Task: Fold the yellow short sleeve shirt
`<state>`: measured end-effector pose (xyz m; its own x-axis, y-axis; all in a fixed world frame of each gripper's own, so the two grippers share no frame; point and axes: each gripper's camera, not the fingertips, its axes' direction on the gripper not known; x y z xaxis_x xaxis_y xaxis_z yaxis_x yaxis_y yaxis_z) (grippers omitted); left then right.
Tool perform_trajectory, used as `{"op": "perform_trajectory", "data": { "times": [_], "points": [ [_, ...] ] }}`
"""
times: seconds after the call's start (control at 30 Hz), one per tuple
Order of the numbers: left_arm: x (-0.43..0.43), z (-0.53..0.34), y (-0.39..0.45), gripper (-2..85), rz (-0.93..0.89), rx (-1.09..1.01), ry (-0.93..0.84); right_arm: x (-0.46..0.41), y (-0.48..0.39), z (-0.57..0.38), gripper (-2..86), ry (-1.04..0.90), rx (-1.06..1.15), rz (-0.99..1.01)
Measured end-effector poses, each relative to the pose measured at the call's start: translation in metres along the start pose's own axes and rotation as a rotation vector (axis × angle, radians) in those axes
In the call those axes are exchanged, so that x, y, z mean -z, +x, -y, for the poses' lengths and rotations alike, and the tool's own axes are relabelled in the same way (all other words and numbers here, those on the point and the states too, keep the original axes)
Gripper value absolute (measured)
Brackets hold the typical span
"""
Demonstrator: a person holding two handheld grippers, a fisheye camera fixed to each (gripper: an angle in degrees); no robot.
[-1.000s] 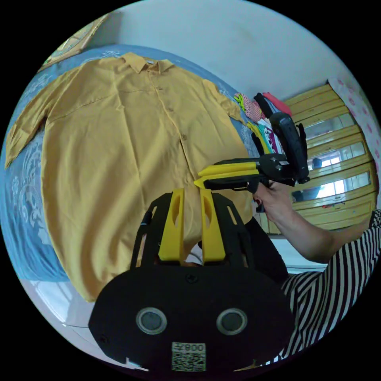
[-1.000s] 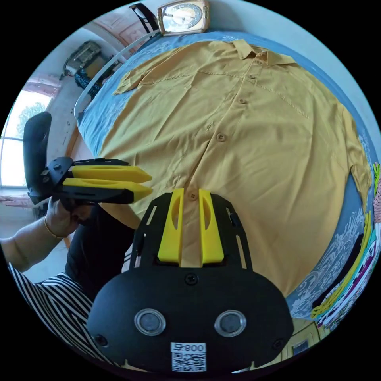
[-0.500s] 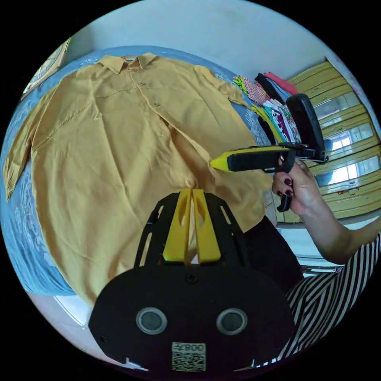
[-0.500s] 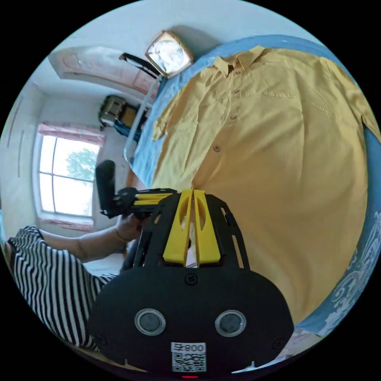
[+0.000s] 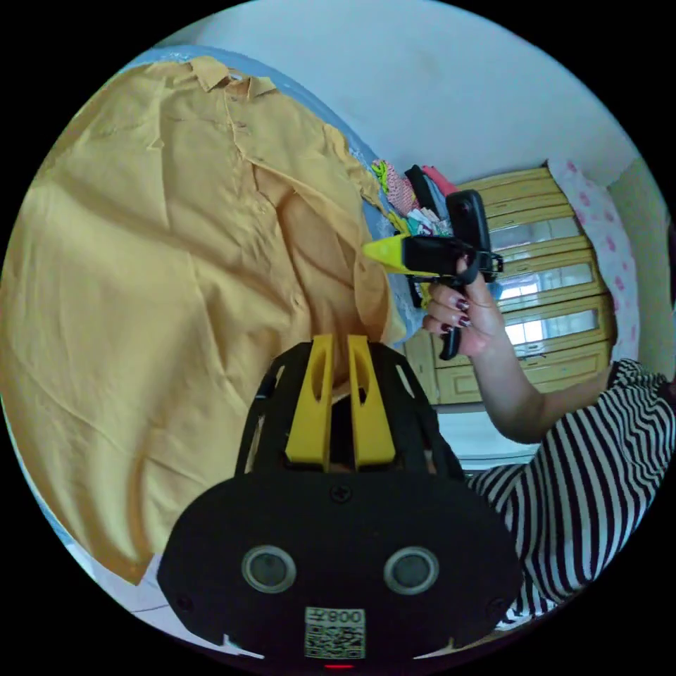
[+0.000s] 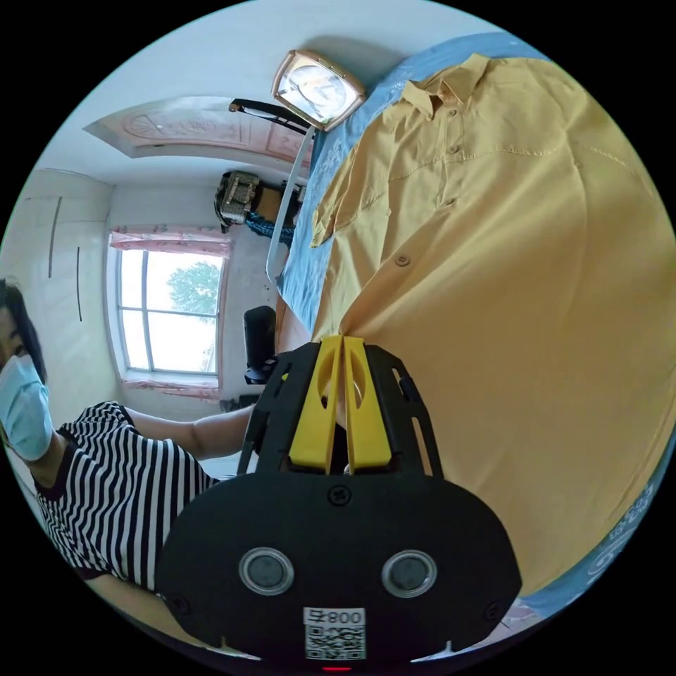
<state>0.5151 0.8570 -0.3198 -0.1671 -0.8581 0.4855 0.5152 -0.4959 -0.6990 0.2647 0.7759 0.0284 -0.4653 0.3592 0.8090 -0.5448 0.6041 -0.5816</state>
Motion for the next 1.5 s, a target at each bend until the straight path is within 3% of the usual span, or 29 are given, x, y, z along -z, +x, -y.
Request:
{"op": "perform_trajectory", "data": {
  "times": [0.2,0.33,0.57,0.73,0.9,1.03,1.23,1.37,1.5],
  "points": [
    [0.005,-0.009,-0.032,6.4,-0.302,0.062,0.052,-0.011,0.02,0.011,0.2,-0.043,-0.057,-0.03],
    [0.007,0.002,-0.031,6.2,-0.324,0.057,0.049,-0.014,0.018,0.016,0.4,-0.058,-0.058,-0.073],
    [-0.001,0.022,-0.029,8.5,-0.165,0.145,-0.047,-0.044,0.026,0.034,1.5,-0.189,-0.068,-0.264],
    [-0.014,0.041,-0.024,2.1,0.012,0.2,-0.115,-0.023,0.015,0.025,2.4,-0.104,-0.033,-0.254],
    [-0.009,0.054,-0.019,0.7,-0.004,0.231,-0.037,0.007,0.007,-0.007,2.4,-0.069,0.008,-0.34],
    [-0.01,0.063,-0.013,0.6,0.051,0.232,-0.034,-0.02,0.031,-0.032,1.5,-0.238,-0.034,-0.409],
    [-0.015,0.094,0.005,0.8,0.078,0.182,0.018,-0.009,0.032,-0.04,1.0,-0.146,-0.034,-0.339],
    [0.006,0.122,0.01,1.2,0.259,0.168,0.137,0.009,0.024,-0.021,0.9,-0.108,0.028,-0.45],
    [0.04,0.136,-0.016,1.3,0.513,0.306,0.271,0.045,0.045,-0.014,1.0,-0.003,-0.034,-0.522]
  ]
}}
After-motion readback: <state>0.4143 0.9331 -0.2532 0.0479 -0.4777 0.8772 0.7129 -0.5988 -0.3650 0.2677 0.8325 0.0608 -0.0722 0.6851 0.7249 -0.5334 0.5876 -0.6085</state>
